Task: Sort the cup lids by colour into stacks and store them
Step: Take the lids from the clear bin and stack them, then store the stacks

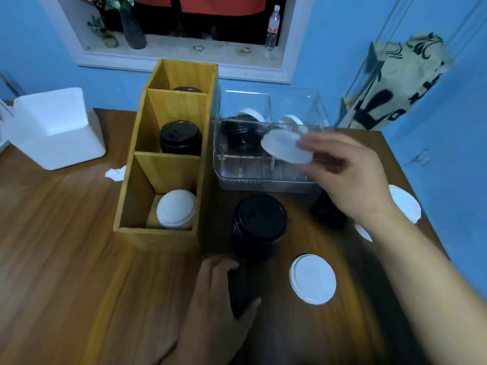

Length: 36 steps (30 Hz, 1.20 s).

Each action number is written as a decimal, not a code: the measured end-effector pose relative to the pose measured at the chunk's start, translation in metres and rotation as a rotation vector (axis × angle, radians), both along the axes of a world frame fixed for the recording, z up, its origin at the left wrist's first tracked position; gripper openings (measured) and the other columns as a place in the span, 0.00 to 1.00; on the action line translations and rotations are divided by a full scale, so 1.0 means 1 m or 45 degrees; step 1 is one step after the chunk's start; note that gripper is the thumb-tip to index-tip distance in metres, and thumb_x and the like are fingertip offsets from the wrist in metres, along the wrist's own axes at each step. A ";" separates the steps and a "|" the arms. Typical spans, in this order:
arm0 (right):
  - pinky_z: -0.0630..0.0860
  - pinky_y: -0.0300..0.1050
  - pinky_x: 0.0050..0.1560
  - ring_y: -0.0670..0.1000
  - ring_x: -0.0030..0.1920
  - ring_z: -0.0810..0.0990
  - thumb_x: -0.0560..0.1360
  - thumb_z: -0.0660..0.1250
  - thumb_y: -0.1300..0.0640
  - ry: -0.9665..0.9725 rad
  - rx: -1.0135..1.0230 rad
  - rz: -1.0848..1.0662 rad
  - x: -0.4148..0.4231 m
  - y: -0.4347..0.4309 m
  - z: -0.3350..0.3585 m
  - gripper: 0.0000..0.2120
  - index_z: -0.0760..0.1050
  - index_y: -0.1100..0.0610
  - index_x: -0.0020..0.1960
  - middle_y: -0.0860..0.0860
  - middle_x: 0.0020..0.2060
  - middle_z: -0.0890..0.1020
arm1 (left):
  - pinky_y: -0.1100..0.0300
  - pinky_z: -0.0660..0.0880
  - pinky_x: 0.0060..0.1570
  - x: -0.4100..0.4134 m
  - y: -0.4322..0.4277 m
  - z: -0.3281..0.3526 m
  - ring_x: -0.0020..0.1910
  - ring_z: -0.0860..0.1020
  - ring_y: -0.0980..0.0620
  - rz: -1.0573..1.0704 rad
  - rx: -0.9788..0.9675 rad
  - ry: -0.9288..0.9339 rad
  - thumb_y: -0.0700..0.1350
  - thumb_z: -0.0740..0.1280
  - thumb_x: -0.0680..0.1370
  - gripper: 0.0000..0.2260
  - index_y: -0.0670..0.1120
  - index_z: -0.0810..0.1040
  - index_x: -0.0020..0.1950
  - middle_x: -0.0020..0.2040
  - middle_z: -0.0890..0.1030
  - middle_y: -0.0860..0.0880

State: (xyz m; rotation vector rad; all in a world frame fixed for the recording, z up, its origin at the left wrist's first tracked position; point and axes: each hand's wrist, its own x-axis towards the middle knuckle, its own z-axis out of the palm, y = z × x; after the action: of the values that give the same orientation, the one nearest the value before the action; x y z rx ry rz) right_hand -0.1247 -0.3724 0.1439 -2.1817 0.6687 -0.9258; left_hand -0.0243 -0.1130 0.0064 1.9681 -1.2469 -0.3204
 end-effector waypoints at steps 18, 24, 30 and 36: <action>0.65 0.37 0.73 0.42 0.73 0.69 0.69 0.78 0.51 0.402 0.158 -0.175 -0.188 0.097 -0.109 0.27 0.77 0.48 0.67 0.44 0.73 0.72 | 0.52 0.70 0.67 -0.045 -0.074 0.001 0.67 0.70 0.50 -0.450 0.100 -0.181 0.61 0.74 0.70 0.34 0.48 0.71 0.71 0.66 0.76 0.52; 0.69 0.45 0.71 0.44 0.72 0.70 0.68 0.77 0.40 0.545 0.171 -0.046 -0.164 0.081 -0.106 0.34 0.73 0.45 0.71 0.39 0.70 0.74 | 0.58 0.67 0.66 -0.043 -0.072 0.000 0.69 0.66 0.55 -0.466 0.113 -0.123 0.59 0.77 0.68 0.37 0.51 0.67 0.73 0.68 0.74 0.55; 0.69 0.39 0.71 0.41 0.72 0.70 0.67 0.82 0.53 0.650 0.139 0.220 -0.150 0.066 -0.087 0.38 0.69 0.46 0.72 0.38 0.71 0.72 | 0.57 0.64 0.67 -0.041 -0.073 0.002 0.69 0.64 0.56 -0.464 0.115 -0.111 0.58 0.79 0.68 0.40 0.50 0.66 0.75 0.70 0.73 0.54; 0.65 0.38 0.74 0.40 0.74 0.68 0.69 0.80 0.50 0.646 0.191 0.402 -0.132 0.061 -0.092 0.33 0.73 0.48 0.71 0.40 0.73 0.71 | 0.57 0.62 0.69 -0.041 -0.074 0.003 0.70 0.63 0.55 -0.484 0.142 -0.065 0.59 0.79 0.68 0.44 0.49 0.63 0.78 0.72 0.72 0.55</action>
State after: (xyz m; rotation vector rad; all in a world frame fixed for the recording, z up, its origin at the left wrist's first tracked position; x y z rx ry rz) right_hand -0.2564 -0.3110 0.0519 -2.3081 0.5732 -0.1497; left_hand -0.0650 -0.1874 0.0092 1.8313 -1.6692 -0.5409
